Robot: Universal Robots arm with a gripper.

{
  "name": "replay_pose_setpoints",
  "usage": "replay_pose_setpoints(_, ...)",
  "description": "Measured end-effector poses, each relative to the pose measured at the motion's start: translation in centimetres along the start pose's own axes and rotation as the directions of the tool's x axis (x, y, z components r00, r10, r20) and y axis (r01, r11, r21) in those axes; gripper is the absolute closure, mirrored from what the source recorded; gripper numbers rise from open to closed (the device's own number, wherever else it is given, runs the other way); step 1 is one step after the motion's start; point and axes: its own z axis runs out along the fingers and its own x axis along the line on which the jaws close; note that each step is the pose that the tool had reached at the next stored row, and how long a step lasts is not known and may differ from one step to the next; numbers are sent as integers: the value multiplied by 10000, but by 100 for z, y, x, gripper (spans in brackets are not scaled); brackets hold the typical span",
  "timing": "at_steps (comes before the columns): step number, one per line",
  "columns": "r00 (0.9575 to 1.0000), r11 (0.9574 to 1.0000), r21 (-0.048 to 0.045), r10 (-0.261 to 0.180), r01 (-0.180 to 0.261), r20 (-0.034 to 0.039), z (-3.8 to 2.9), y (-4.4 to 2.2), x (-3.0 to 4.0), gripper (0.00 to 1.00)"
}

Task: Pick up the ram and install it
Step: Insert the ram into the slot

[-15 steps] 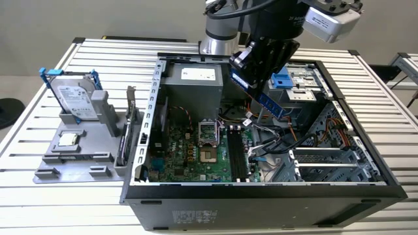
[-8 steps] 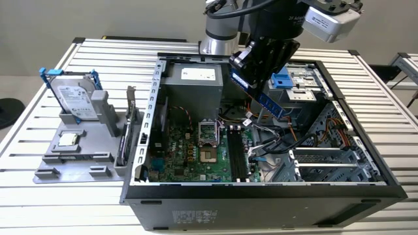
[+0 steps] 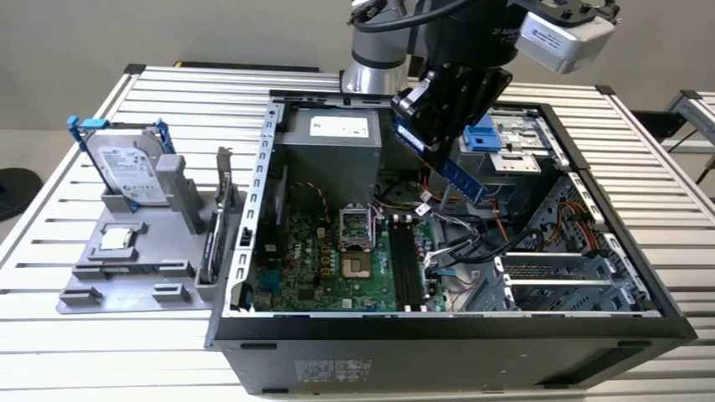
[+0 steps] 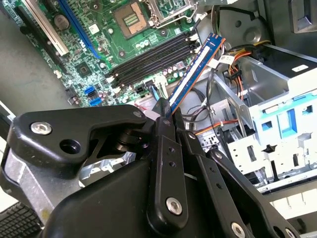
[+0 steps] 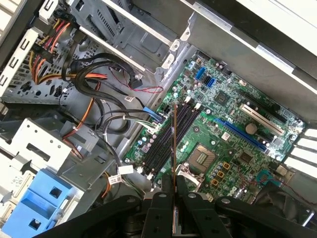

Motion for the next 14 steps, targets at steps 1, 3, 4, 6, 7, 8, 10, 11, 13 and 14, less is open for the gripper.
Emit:
replay_pose_setpoints(1, 10000, 10000, 1, 5, -5, -1, 0, 0, 0, 100)
replay_pose_setpoints(3, 10000, 10000, 0, 16, -16, 0, 0, 0, 0, 100)
replay_pose_setpoints(4, 10000, 10000, 0, 23, -23, 0, 0, 0, 0, 100)
replay_pose_setpoints(6, 10000, 10000, 0, 38, -38, 0, 0, 0, 0, 100)
replay_pose_setpoints(7, 10000, 10000, 0, 44, -44, 0, 0, 0, 0, 100)
replay_pose_setpoints(8, 10000, 10000, 3, 48, -48, -1, 0, 0, 0, 100)
replay_pose_setpoints(10, 10000, 10000, 7, 49, -49, -4, 1, 0, 0, 100)
replay_pose_setpoints(11, 10000, 10000, 7, 49, -49, -5, 1, 0, 0, 100)
replay_pose_setpoints(13, 10000, 10000, 7, 49, -49, -4, 0, 0, 0, 100)
replay_pose_setpoints(14, 10000, 10000, 7, 48, -48, -5, 0, 0, 0, 100)
